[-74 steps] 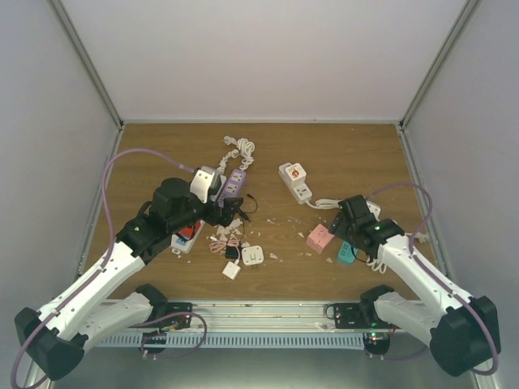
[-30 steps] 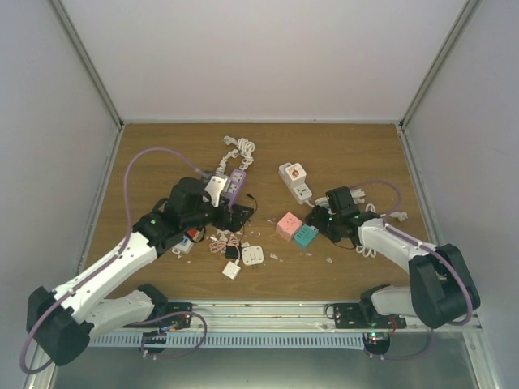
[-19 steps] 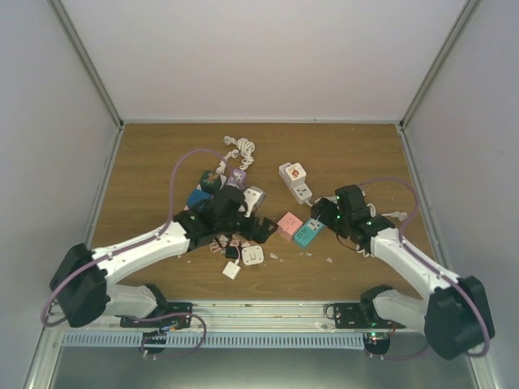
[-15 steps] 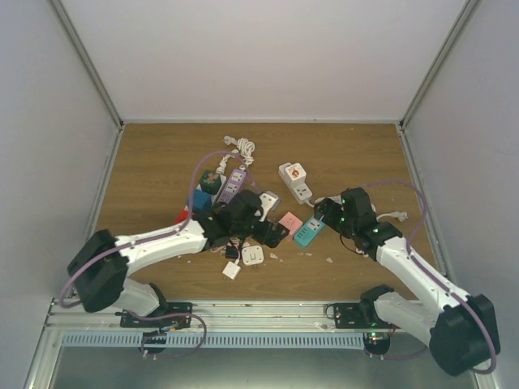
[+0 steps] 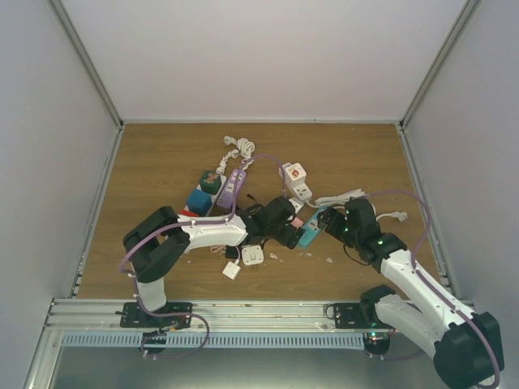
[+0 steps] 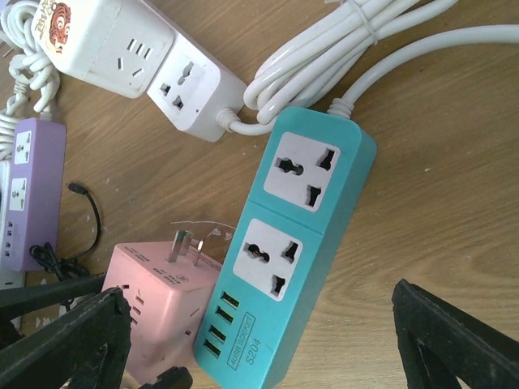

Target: Insert the plug

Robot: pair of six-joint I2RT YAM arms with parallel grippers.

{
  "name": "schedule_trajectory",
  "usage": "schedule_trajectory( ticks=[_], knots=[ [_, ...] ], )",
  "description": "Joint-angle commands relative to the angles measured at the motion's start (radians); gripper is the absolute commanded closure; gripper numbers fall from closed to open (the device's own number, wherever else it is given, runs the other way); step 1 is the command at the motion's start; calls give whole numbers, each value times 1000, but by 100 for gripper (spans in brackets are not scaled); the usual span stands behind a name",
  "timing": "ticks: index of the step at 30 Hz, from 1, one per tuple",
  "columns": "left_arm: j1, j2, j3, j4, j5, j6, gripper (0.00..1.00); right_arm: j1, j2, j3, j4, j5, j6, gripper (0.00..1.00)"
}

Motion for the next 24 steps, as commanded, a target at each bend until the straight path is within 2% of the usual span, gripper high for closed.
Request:
schedule_trajectory(
  ticks=[1, 6, 13, 18, 24],
  knots=[
    [-11, 22, 28, 7, -61, 28, 8, 4, -20, -14, -8, 26, -16, 12],
    [-11, 47, 46, -20, -72, 37, 14, 4, -11, -15, -3, 24, -19, 12],
    [-10, 42, 44, -23, -80, 27, 34, 4, -10, -17, 8, 16, -32, 13],
    [-9, -40, 28, -20, -98, 14, 36, 4, -19, -13, 54, -51, -114, 15],
    [24, -194, 9, -35, -44, -35, 37, 10, -39, -4, 153, -140, -223, 15]
  ],
)
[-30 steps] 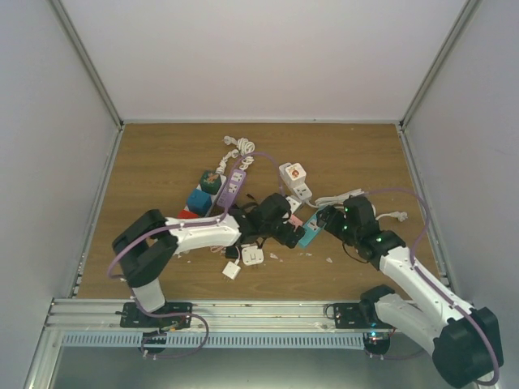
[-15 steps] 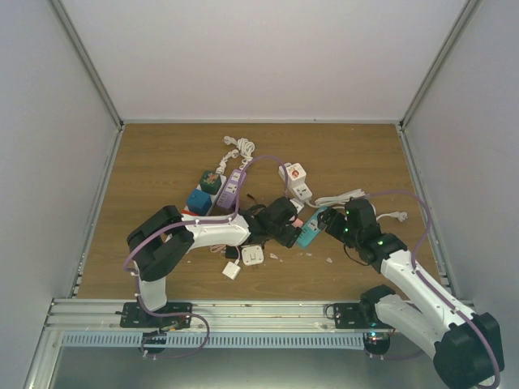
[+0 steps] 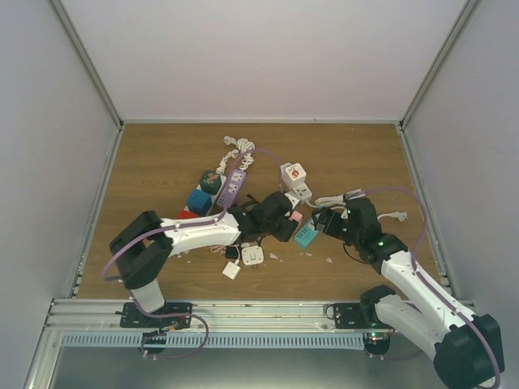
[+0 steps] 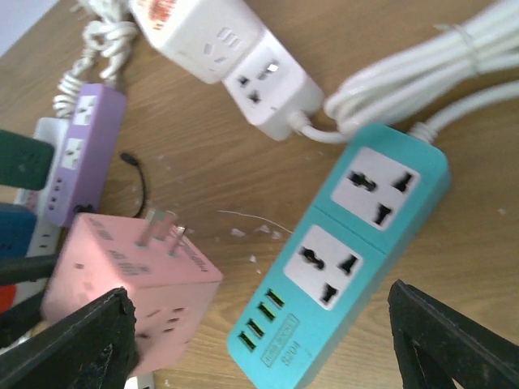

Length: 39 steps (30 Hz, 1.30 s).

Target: Insert the plug

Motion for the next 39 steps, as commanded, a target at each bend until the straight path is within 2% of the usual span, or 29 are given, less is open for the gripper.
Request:
schedule_trajectory(
  ticks=[1, 6, 10, 12, 18, 22, 27, 33, 39],
  knots=[
    [37, -166, -13, 51, 42, -62, 37, 14, -28, 11, 117, -68, -115, 15],
    [100, -304, -25, 41, 120, -144, 36, 103, -46, 63, 255, -61, -243, 17],
    [155, -412, -23, 5, 181, -236, 36, 235, -60, 109, 329, 68, -367, 7],
    [184, -451, -24, -16, 218, -288, 36, 271, -72, 107, 370, 76, -407, 5],
    [279, -577, -49, -68, 313, -429, 34, 346, -98, 73, 472, 111, -527, 8],
    [333, -640, -84, -77, 364, -527, 32, 417, -140, 56, 538, 160, -700, 8],
    [351, -698, -141, -44, 438, -636, 33, 470, -250, -24, 704, 84, -929, 7],
    [358, -736, -140, -94, 460, -786, 30, 538, -172, 45, 640, 173, -1097, 10],
    [363, -774, -167, -145, 480, -969, 28, 729, -99, 53, 682, 350, -1306, 10]
  ],
)
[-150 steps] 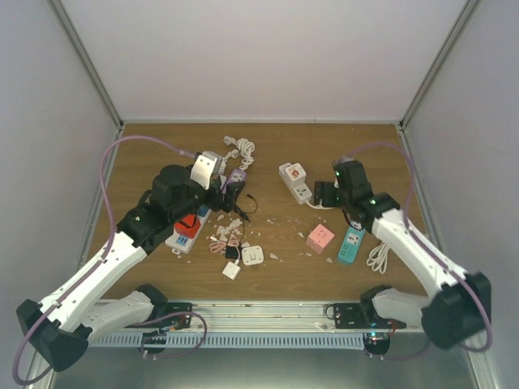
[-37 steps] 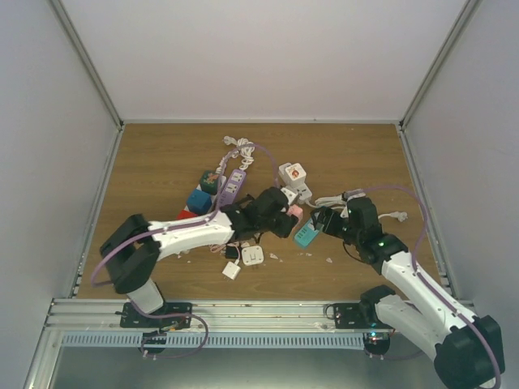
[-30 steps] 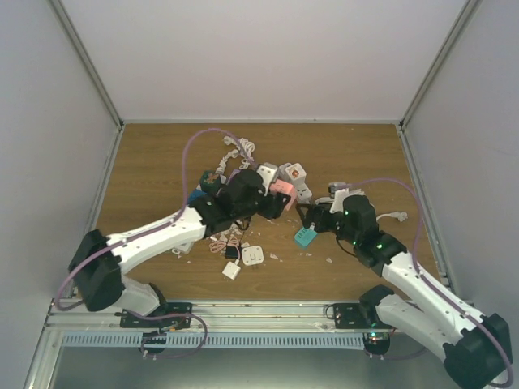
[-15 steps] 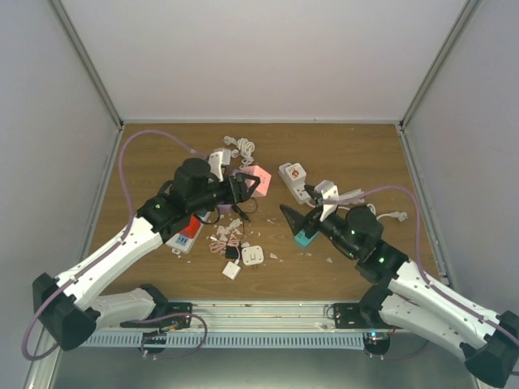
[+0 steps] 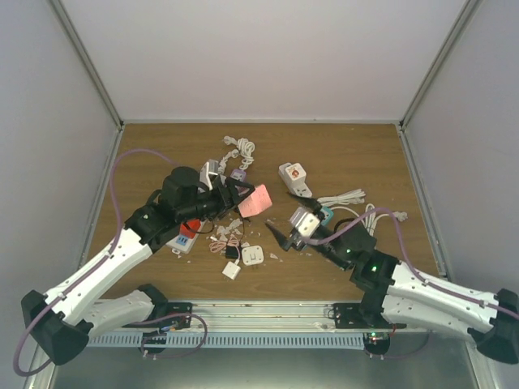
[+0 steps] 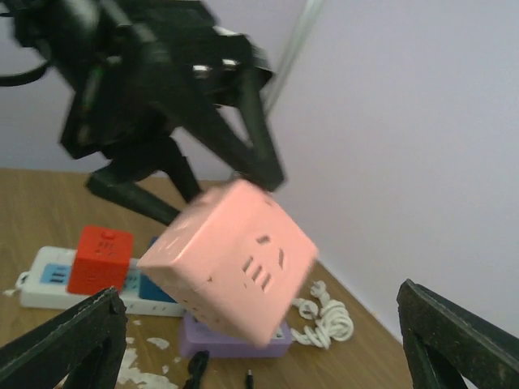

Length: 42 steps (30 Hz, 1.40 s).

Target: Insert the plug

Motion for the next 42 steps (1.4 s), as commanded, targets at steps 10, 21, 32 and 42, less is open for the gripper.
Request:
schedule_trajectory(
  ticks=[10, 21, 32, 42],
  knots=[
    [13, -93, -86, 19, -32, -251, 39, 246, 228, 36, 166, 303, -368, 11],
    [33, 24, -143, -34, -266, 123, 31, 202, 323, 112, -416, 422, 738, 7],
    [-80, 32, -230, 108, -171, 443, 27, 35, 239, 122, -866, 353, 1394, 3],
    [-433, 175, -221, 238, -280, 590, 15, -300, 158, 84, -841, 126, 1328, 4]
  ],
)
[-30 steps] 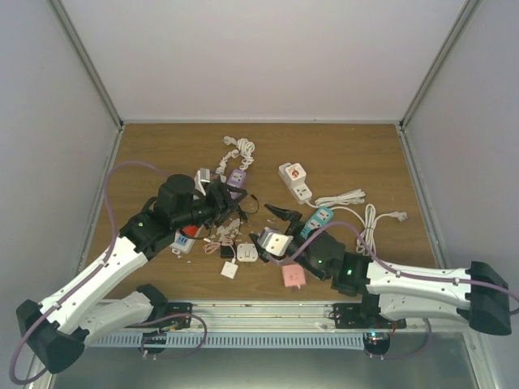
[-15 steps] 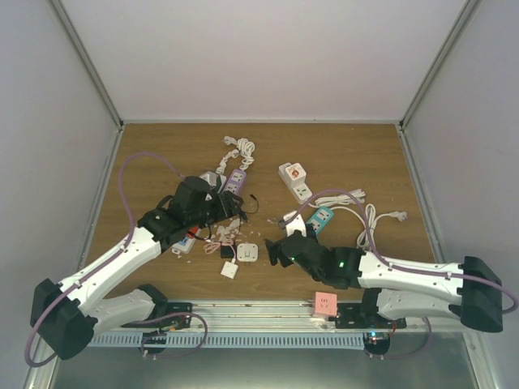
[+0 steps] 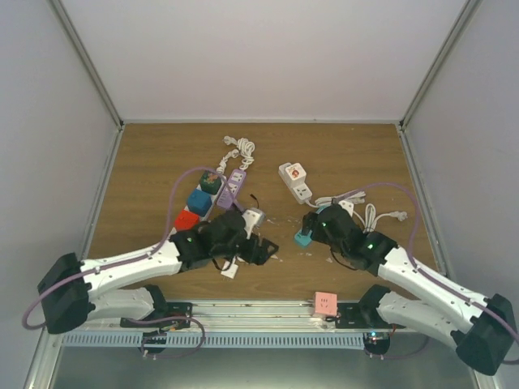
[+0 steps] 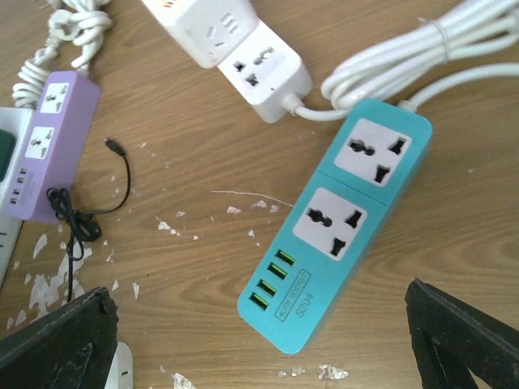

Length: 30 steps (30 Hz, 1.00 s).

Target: Insert the plug

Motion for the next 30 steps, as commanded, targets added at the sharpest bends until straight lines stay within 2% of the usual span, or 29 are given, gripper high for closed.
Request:
schedule_trajectory(
  ticks=[1, 4, 8, 11, 15, 20, 26, 30],
  knots=[
    [-164, 99, 66, 116, -109, 95, 14, -105, 4, -27, -9, -112, 12, 4],
    [-280, 200, 108, 157, -119, 181, 9, -163, 0, -45, 8, -172, 3, 4],
    [-394, 301, 142, 211, -85, 408, 7, -221, -31, -79, 35, -237, -18, 4],
    [-411, 349, 138, 283, 15, 592, 6, -249, -54, -102, 35, -261, -30, 4],
    [-411, 390, 155, 322, 101, 749, 6, -264, -81, -119, 35, -274, -37, 4],
    [-411, 476, 218, 319, 155, 792, 6, -269, -106, -128, 28, -272, -35, 4],
    [-430, 570, 231, 365, 179, 775, 15, -277, -115, -128, 17, -264, -43, 4],
    [-445, 600, 235, 381, 172, 759, 16, -280, -120, -132, 14, -259, -42, 4]
  ],
)
